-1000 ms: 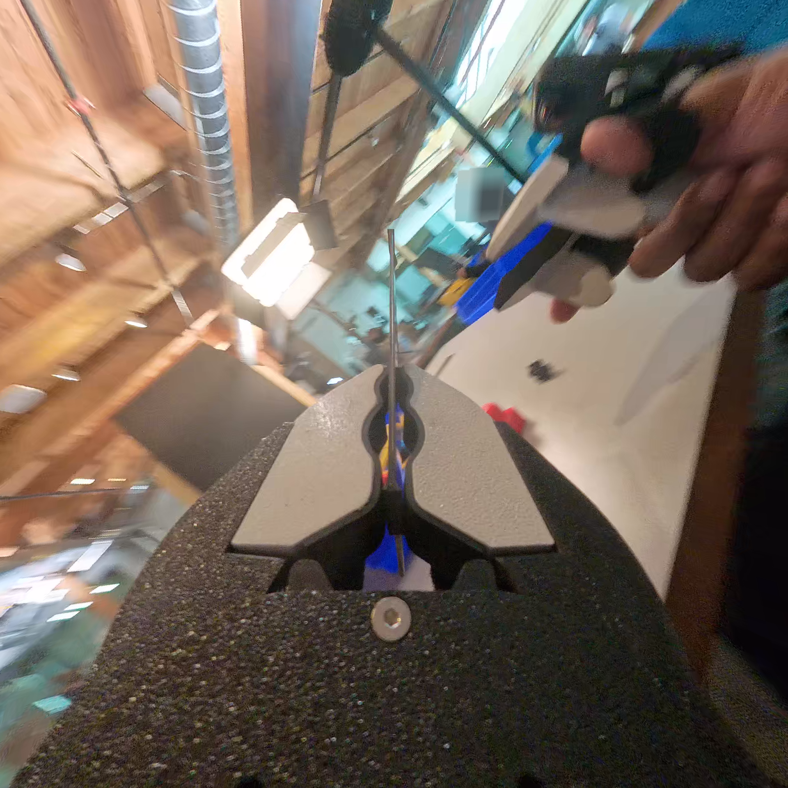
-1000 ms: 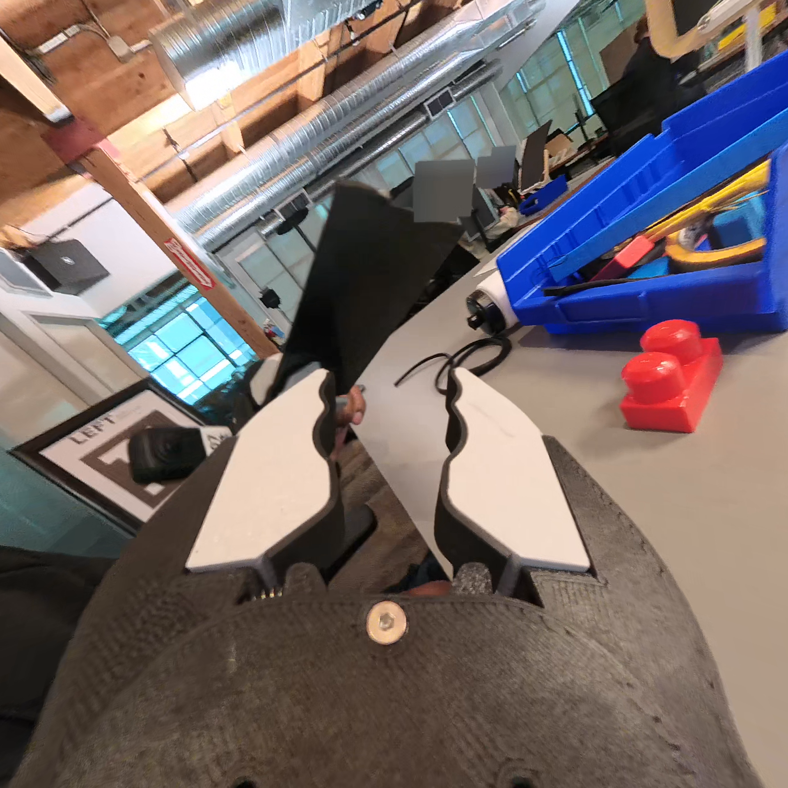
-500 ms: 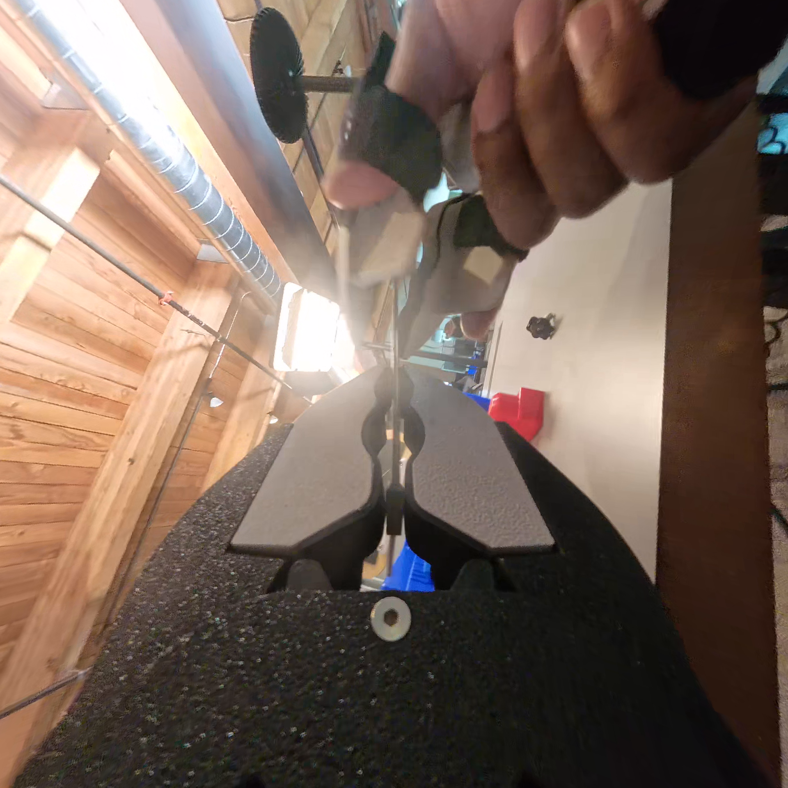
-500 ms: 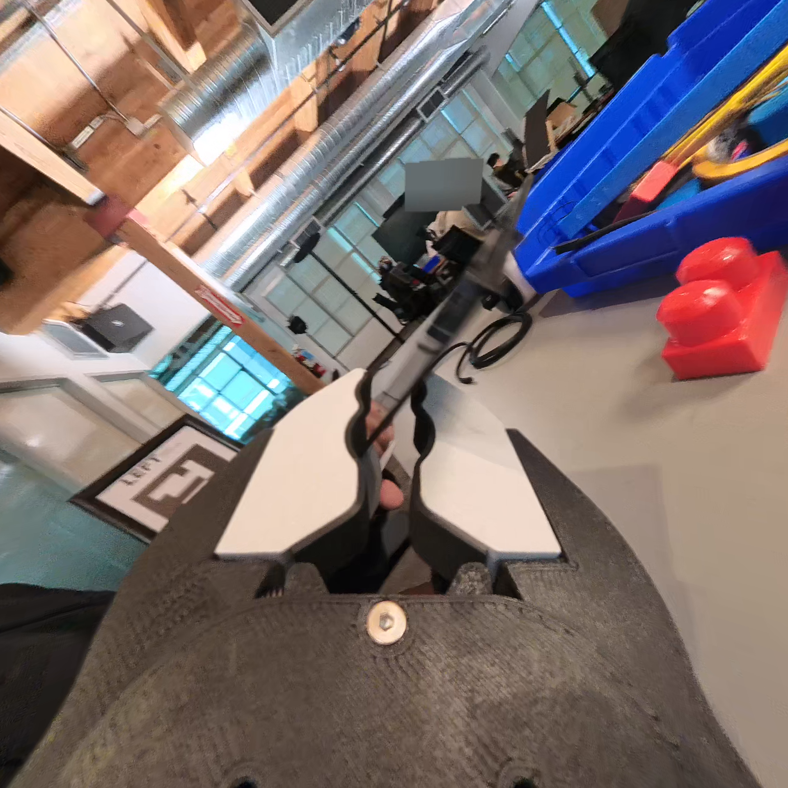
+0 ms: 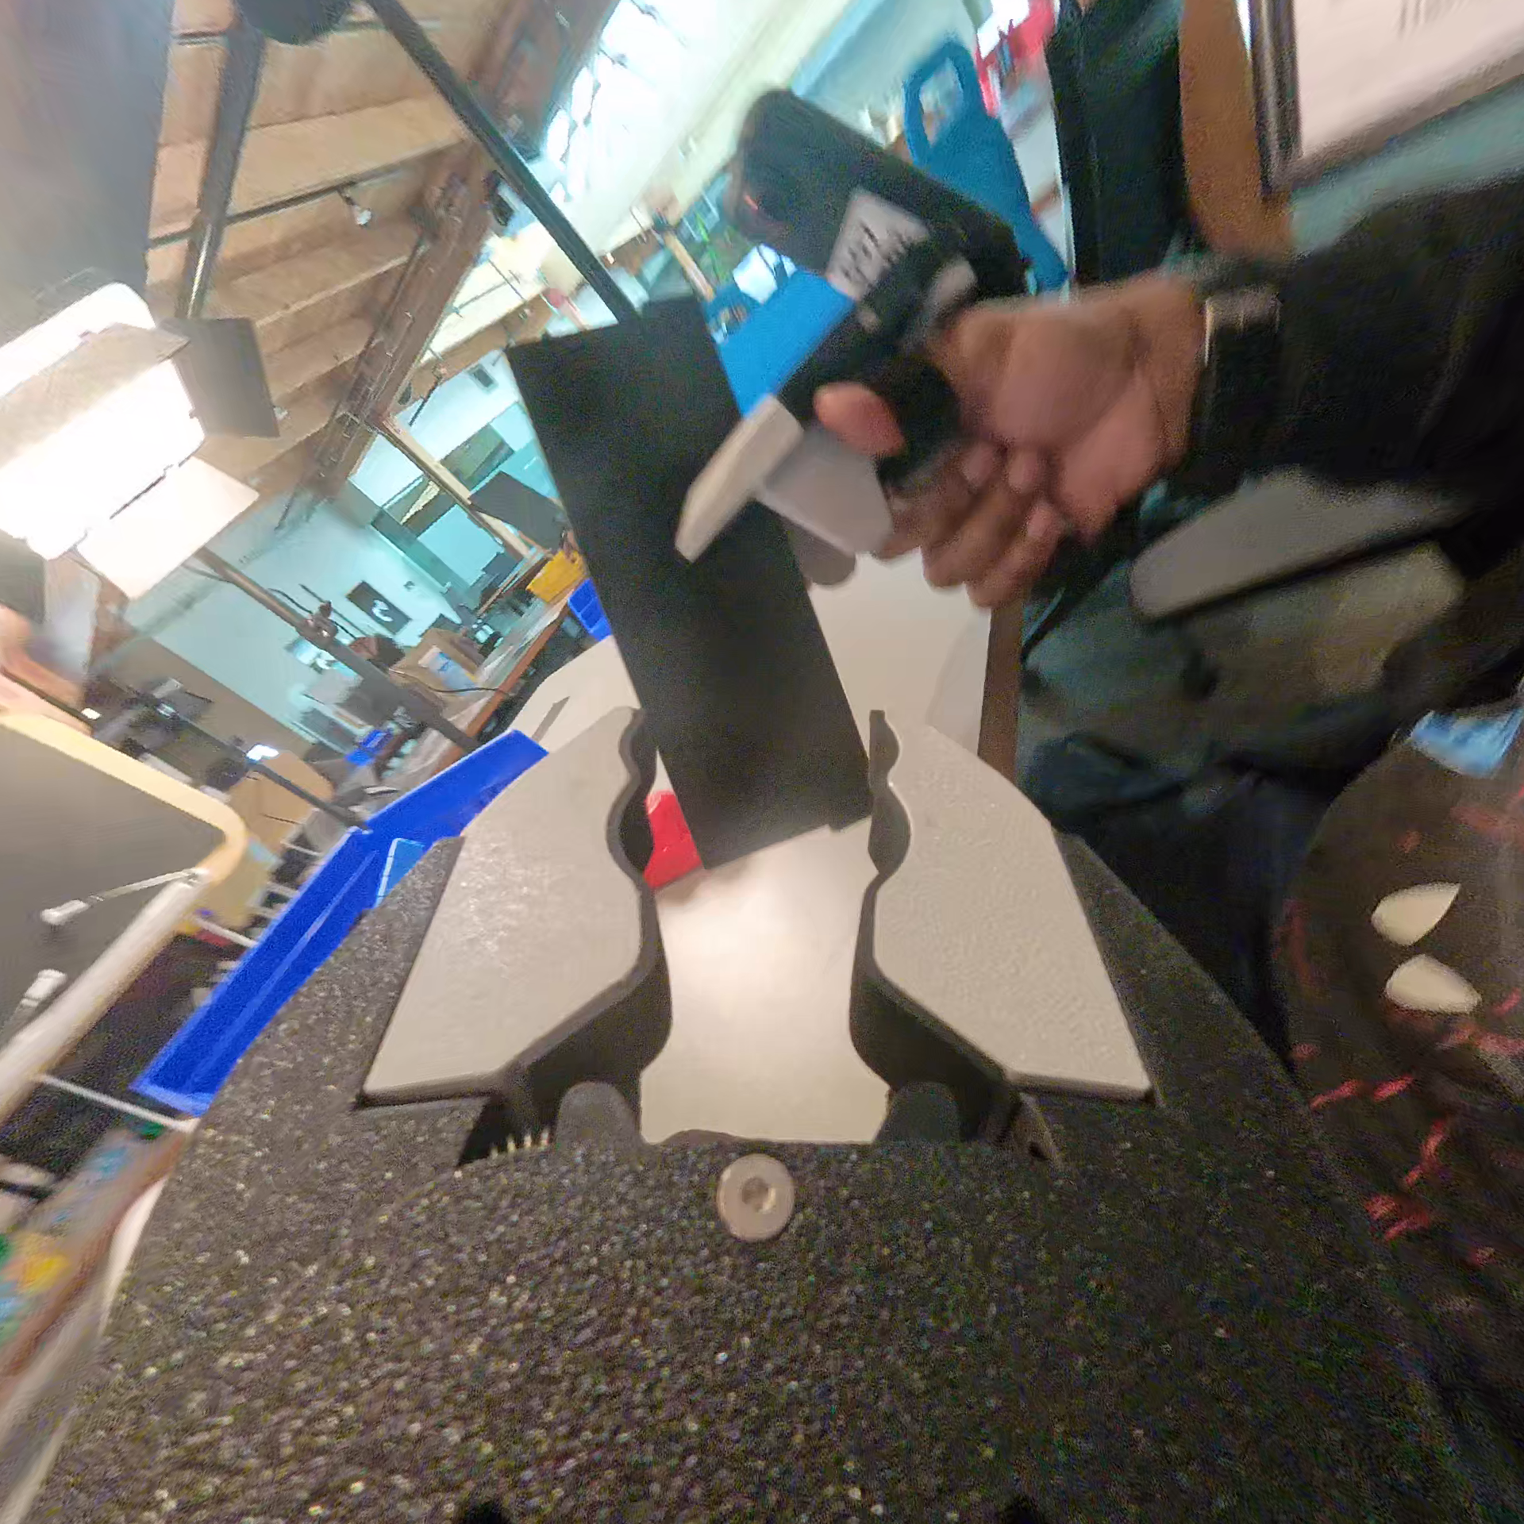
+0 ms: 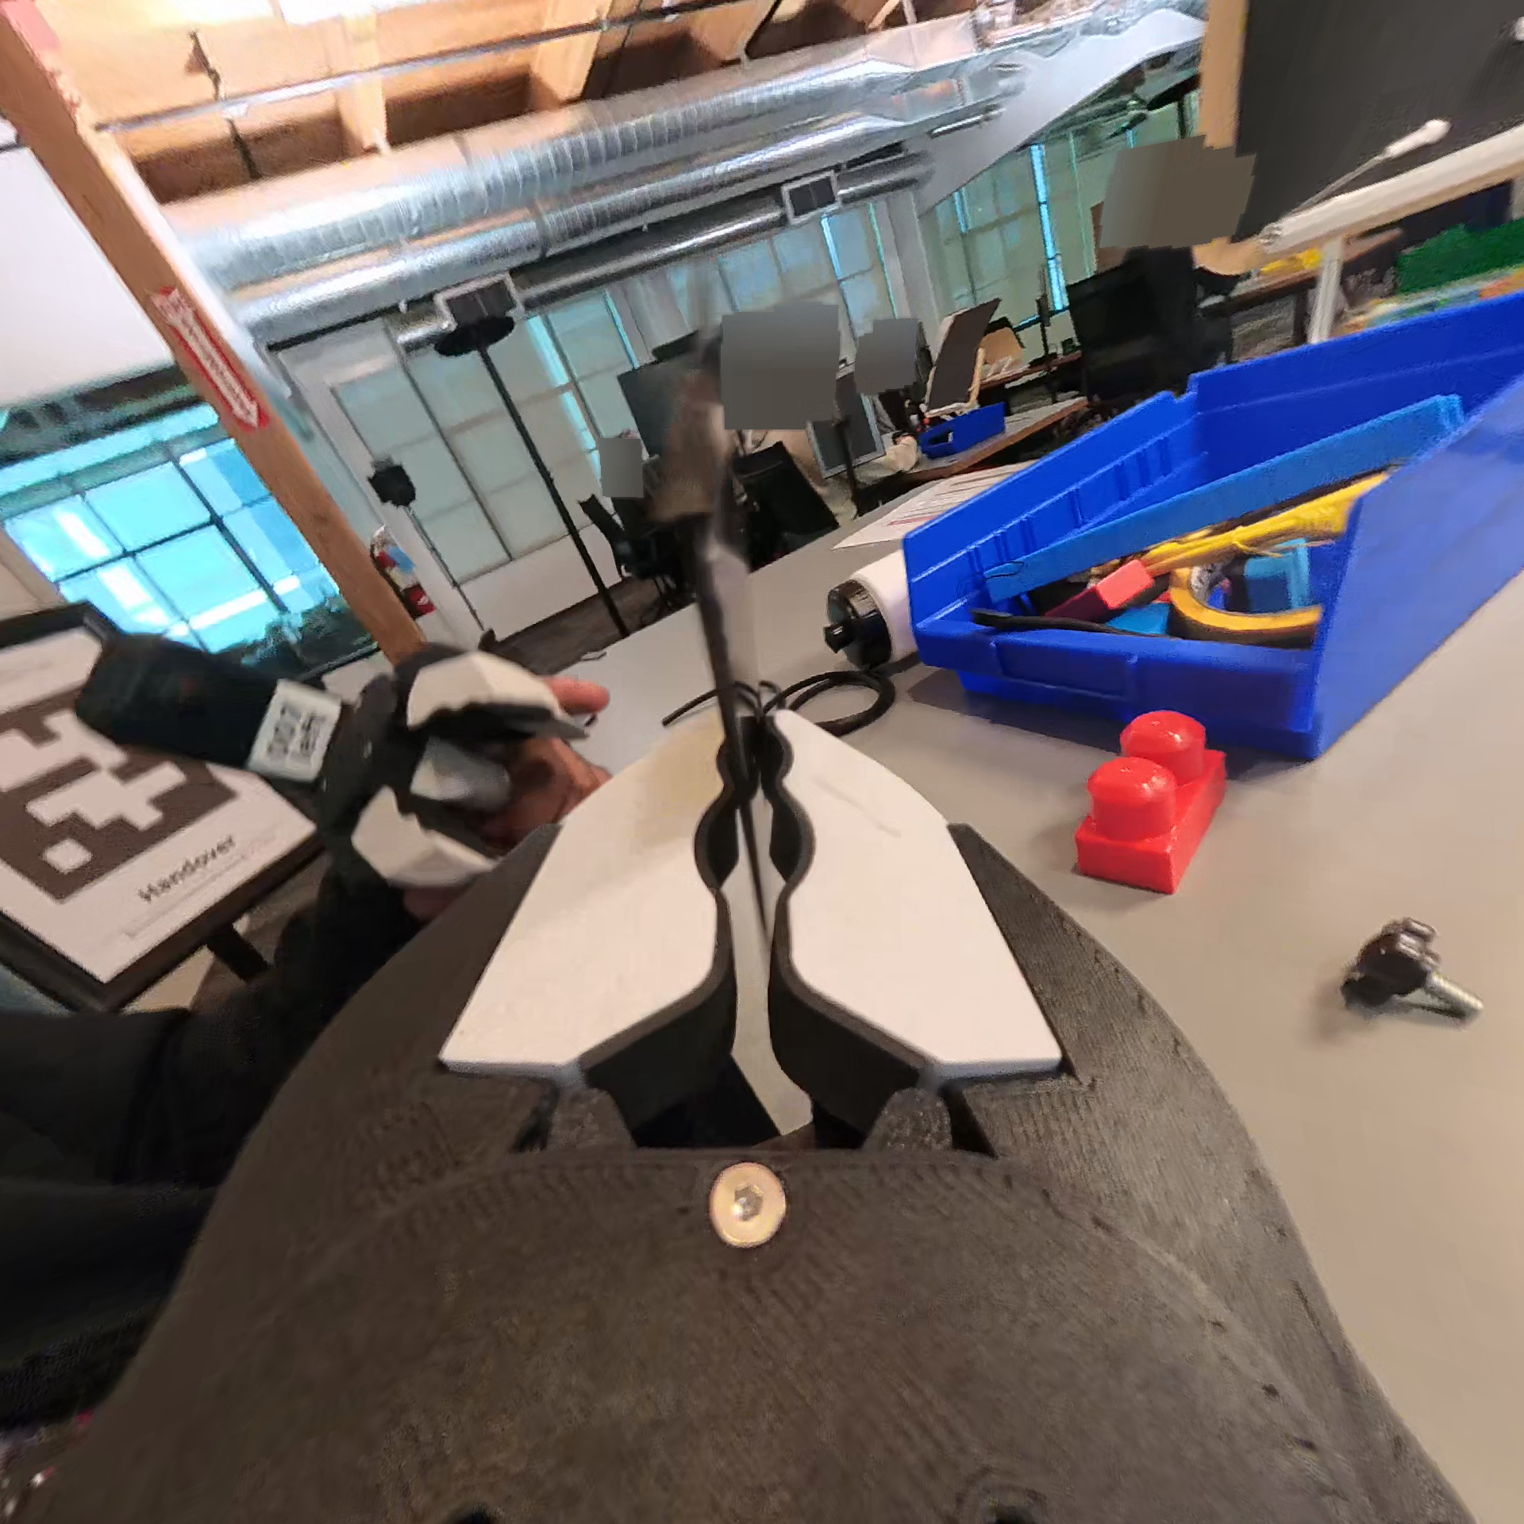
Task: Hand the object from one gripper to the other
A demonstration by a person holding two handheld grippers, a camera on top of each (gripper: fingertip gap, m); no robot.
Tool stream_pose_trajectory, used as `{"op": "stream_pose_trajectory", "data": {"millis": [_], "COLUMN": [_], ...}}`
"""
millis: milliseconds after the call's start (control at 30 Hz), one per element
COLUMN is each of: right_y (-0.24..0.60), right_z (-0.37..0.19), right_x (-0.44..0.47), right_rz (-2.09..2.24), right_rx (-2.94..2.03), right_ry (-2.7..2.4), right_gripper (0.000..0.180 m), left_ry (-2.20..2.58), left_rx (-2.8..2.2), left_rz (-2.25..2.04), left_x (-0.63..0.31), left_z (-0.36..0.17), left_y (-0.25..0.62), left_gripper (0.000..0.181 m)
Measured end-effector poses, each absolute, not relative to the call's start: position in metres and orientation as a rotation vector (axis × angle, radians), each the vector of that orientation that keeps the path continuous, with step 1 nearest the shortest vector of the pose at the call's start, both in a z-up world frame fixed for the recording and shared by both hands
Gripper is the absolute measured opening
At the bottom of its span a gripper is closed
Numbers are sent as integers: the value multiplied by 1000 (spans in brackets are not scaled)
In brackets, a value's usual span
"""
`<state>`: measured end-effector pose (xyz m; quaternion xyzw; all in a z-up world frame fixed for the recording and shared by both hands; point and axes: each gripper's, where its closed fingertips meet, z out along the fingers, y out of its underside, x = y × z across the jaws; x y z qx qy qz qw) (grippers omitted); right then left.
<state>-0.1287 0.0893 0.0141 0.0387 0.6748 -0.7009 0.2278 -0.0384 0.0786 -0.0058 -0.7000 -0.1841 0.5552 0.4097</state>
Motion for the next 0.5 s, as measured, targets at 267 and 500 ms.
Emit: {"op": "stream_pose_trajectory", "data": {"millis": [267, 500], "right_y": [96, 102], "right_z": [5, -21], "right_x": [-65, -28], "right_rz": [-1789, -1655], "right_rx": [-336, -625], "right_ry": [1908, 2006], "right_gripper": [0, 1], "left_ry": [-678, -671], "left_rx": [-1460, -1492], "left_rz": [1031, 791], "left_x": [-41, -40], "left_z": [22, 10], "left_y": [80, 106], "left_gripper": [47, 46]}}
